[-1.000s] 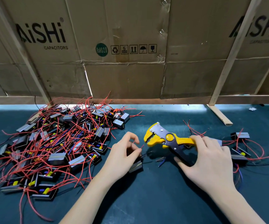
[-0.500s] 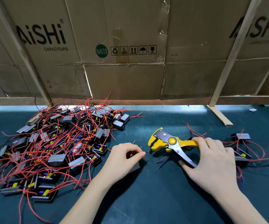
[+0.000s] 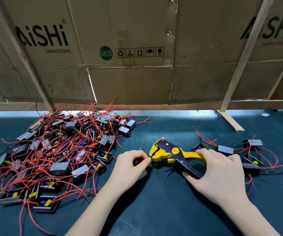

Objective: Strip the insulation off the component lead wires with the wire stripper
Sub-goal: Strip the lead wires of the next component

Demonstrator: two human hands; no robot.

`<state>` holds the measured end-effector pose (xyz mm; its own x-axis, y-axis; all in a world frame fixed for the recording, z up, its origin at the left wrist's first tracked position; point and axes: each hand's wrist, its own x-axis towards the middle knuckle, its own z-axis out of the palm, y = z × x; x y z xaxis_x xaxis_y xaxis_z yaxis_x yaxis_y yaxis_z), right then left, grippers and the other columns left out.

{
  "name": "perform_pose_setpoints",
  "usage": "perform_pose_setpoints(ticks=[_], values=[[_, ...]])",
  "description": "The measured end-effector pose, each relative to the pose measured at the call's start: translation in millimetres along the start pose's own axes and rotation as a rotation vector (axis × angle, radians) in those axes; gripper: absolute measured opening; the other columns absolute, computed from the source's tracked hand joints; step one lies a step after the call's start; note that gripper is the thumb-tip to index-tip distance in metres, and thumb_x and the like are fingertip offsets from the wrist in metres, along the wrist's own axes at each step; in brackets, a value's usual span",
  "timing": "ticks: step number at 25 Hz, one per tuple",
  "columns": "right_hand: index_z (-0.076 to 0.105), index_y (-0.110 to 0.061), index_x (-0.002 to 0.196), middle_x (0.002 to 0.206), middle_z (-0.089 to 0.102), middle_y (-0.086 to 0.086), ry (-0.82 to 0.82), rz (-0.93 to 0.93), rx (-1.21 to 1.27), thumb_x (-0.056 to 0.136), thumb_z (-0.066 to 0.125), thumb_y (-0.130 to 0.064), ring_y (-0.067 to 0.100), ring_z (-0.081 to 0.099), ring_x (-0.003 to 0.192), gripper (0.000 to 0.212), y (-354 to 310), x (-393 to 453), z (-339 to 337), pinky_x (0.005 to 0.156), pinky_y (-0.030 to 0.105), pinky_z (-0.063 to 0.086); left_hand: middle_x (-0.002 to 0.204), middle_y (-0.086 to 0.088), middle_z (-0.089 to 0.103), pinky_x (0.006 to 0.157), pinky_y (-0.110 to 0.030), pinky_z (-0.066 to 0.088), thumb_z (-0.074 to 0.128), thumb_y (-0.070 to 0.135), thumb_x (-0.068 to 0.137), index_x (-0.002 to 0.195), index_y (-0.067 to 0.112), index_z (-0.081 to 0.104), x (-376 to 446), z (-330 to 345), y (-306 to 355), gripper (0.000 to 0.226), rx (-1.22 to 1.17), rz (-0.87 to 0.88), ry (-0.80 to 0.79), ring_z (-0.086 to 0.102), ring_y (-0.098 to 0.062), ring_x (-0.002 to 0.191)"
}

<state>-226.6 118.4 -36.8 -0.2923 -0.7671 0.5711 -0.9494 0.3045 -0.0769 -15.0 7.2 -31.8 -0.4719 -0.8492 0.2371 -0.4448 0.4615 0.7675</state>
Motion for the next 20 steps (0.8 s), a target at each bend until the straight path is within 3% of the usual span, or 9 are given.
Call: perform_pose_setpoints(ticks=[7, 10, 12, 14, 17, 20], values=[[0.063, -0.018, 0.056, 0.044, 0.053, -0.001, 0.043, -0.012, 0.001, 0.037, 0.094, -0.042, 0.030, 0.049, 0.040, 0.043, -6, 1, -6, 0.052, 0.031, 0.041, 0.063, 0.009, 0.061, 0.061, -0.017, 0.036, 0.068, 0.022, 0.089, 0.070, 0.019, 0.069, 0, -1, -2, 0.019, 0.009, 0.004, -0.016, 0.047, -0.003, 0.058], [0.070, -0.016, 0.085, 0.068, 0.061, 0.001, 0.057, 0.026, -0.005, 0.046, 0.090, -0.047, 0.032, 0.060, 0.065, 0.054, -4, 0, -2, 0.063, 0.038, 0.038, 0.078, 0.007, 0.064, 0.078, -0.028, 0.042, 0.069, 0.034, 0.088, 0.081, 0.023, 0.072, -1, -6, 0, 0.013, 0.150, 0.083, 0.011, 0.053, -0.007, 0.079], [0.068, -0.013, 0.099, 0.080, 0.061, 0.003, 0.096, 0.088, 0.000, 0.050, 0.089, -0.048, 0.033, 0.060, 0.079, 0.064, 0, 1, -2, 0.068, 0.040, 0.035, 0.090, 0.009, 0.057, 0.085, -0.030, 0.041, 0.069, 0.051, 0.082, 0.096, 0.028, 0.068, -2, -13, 2, 0.027, 0.337, 0.169, 0.022, 0.052, -0.012, 0.090], [0.067, -0.011, 0.105, 0.083, 0.061, 0.007, 0.121, 0.162, 0.023, 0.051, 0.090, -0.048, 0.035, 0.059, 0.082, 0.069, 5, 5, -4, 0.068, 0.041, 0.037, 0.091, 0.012, 0.047, 0.083, -0.030, 0.043, 0.068, 0.063, 0.075, 0.107, 0.035, 0.056, -4, -25, 3, 0.044, 0.381, 0.123, -0.074, 0.051, -0.010, 0.087], [0.064, -0.012, 0.107, 0.083, 0.059, 0.007, 0.162, 0.240, 0.071, 0.054, 0.089, -0.045, 0.036, 0.056, 0.083, 0.068, 14, 10, -9, 0.069, 0.042, 0.038, 0.086, 0.012, 0.045, 0.085, -0.034, 0.046, 0.067, 0.059, 0.078, 0.111, 0.033, 0.050, -6, -27, 10, 0.045, 0.522, 0.095, -0.229, 0.053, -0.017, 0.089], [0.064, -0.012, 0.108, 0.082, 0.058, 0.005, 0.174, 0.287, 0.136, 0.056, 0.089, -0.043, 0.036, 0.054, 0.085, 0.066, 15, 12, -13, 0.070, 0.043, 0.038, 0.098, 0.007, 0.052, 0.090, -0.034, 0.045, 0.066, 0.051, 0.085, 0.116, 0.027, 0.050, -8, -12, 18, 0.043, 0.465, 0.120, -0.185, 0.055, -0.018, 0.098]])
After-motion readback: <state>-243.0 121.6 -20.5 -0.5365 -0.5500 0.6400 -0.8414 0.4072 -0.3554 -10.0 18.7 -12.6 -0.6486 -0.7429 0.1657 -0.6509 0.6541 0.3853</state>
